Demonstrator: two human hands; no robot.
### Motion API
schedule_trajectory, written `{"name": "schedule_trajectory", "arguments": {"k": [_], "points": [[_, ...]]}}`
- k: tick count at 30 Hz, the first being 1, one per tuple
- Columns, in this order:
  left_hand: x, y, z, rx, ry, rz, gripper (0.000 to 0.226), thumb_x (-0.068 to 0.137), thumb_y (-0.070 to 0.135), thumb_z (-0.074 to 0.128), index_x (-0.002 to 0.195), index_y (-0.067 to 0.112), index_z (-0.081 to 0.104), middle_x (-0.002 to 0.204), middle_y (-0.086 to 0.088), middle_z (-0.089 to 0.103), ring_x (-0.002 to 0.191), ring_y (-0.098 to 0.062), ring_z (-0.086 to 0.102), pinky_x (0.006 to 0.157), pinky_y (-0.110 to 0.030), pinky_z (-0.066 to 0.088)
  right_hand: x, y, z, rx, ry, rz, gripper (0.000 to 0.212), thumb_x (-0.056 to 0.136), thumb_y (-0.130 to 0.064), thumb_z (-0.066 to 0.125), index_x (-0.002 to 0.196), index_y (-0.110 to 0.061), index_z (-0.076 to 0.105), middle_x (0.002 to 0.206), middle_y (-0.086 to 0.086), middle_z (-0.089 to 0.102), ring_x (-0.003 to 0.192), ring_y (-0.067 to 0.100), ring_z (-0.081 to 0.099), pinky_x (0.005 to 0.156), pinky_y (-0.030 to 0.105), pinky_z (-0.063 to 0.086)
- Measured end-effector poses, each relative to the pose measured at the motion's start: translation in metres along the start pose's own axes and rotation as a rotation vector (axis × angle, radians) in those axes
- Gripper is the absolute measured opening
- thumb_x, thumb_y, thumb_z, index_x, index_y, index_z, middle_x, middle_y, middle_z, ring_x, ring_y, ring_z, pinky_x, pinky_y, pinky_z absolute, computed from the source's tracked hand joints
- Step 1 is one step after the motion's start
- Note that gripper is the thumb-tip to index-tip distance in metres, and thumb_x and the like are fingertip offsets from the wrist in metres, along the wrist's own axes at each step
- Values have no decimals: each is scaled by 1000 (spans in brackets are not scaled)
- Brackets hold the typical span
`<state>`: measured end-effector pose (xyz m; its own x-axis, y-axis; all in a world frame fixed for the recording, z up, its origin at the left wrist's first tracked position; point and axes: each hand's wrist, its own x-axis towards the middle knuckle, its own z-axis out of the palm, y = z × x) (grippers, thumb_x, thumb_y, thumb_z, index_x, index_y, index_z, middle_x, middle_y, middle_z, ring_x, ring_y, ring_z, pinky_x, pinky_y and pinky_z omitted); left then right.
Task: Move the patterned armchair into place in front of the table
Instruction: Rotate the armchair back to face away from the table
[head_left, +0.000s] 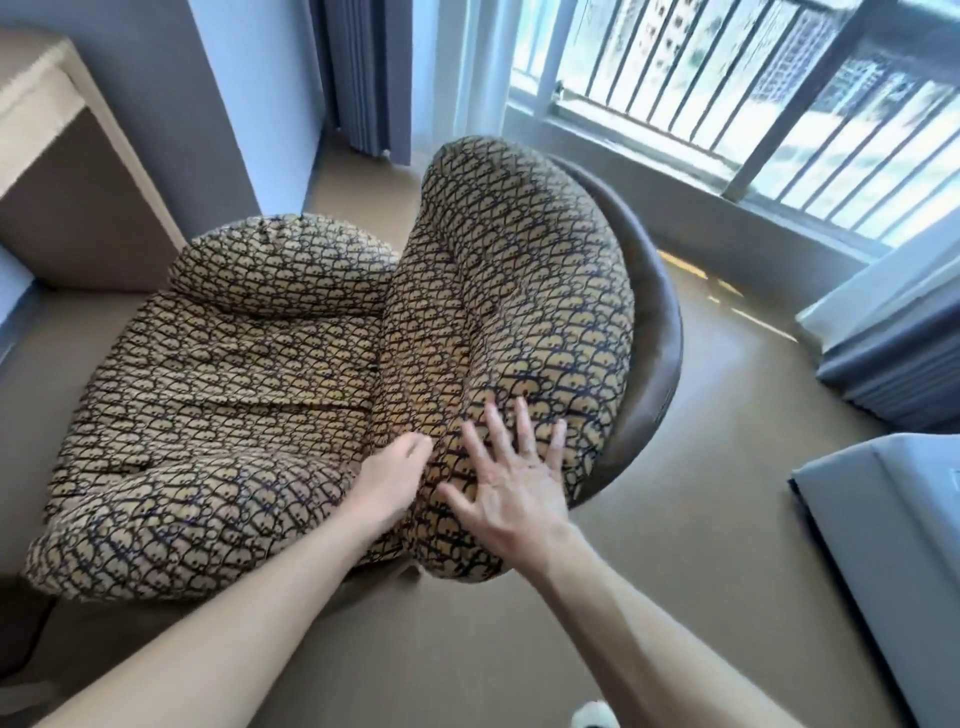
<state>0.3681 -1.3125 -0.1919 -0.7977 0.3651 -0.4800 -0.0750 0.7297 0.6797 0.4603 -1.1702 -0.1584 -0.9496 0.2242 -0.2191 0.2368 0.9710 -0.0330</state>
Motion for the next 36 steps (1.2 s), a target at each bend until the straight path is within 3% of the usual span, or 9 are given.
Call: {"name": "schedule_trajectory", "arguments": {"k": [3, 6, 7, 15, 19, 23, 29, 34, 36], "points": [[-18, 15, 7, -32, -2, -21, 45, 108, 40, 34, 144, 21, 54, 152, -7, 53, 140, -29, 47, 112, -33, 33, -6, 6, -18, 34, -86, -138, 81, 90, -74, 18, 161, -35, 19, 173, -7, 4, 158, 28, -15, 118, 66, -17], [-34, 33, 9, -3, 62, -69, 41, 108, 37, 38, 140, 19, 57, 146, -9, 58, 134, -30, 52, 103, -31, 35, 4, 42, -53, 80, -26, -330, 62, 95, -63, 29, 149, -34, 43, 164, -7, 35, 156, 23, 21, 118, 57, 8], [-39, 41, 9, 12, 93, -88, 42, 108, 36, 40, 142, 18, 55, 146, -9, 58, 134, -30, 52, 104, -32, 35, 10, 60, -63, 84, -5, -356, 58, 97, -61, 30, 146, -35, 46, 162, -8, 38, 154, 21, 25, 118, 56, 12], [-45, 116, 40, 186, 227, -276, 62, 103, 49, 42, 154, 14, 37, 157, -13, 44, 142, -30, 41, 117, -39, 32, 64, 205, -117, 70, -173, -304, 63, 99, -53, 40, 158, -47, 18, 172, -12, 9, 159, 20, 5, 125, 62, 9], [-24, 167, 55, 280, 291, -357, 65, 100, 59, 34, 156, 25, 33, 160, -7, 40, 143, -29, 40, 117, -45, 32, 71, 240, -128, 101, -199, -346, 60, 102, -51, 39, 158, -44, 20, 172, -6, 12, 156, 22, 18, 122, 55, 23], [4, 227, 77, 346, 306, -331, 71, 100, 62, 30, 160, 25, 22, 167, -7, 26, 153, -29, 22, 125, -55, 14, 88, 270, -140, 94, -236, -393, 65, 100, -46, 45, 159, -38, 20, 172, -5, 12, 156, 21, 18, 123, 52, 23], [64, 279, 104, 393, 309, -259, 72, 99, 63, 28, 158, 22, 25, 163, -11, 33, 150, -31, 28, 121, -60, 19, 135, 314, -139, 31, -283, -466, 63, 99, -42, 48, 155, -51, 19, 172, -4, 14, 157, 26, 18, 122, 53, 23], [115, 302, 122, 421, 368, -322, 91, 92, 77, 16, 160, 16, 19, 163, -11, 34, 149, -31, 31, 120, -62, 17, 192, 336, -145, -65, -86, -673, 61, 95, -33, 51, 149, -47, 29, 151, -4, 41, 139, 22, 44, 117, 48, 34], [129, 303, 128, 426, 410, -340, 98, 89, 82, 8, 160, 15, 18, 164, -13, 32, 149, -32, 31, 121, -62, 16, 225, 338, -150, -64, -4, -740, 62, 95, -40, 53, 152, -45, 29, 157, -4, 37, 146, 22, 38, 120, 48, 33]]}}
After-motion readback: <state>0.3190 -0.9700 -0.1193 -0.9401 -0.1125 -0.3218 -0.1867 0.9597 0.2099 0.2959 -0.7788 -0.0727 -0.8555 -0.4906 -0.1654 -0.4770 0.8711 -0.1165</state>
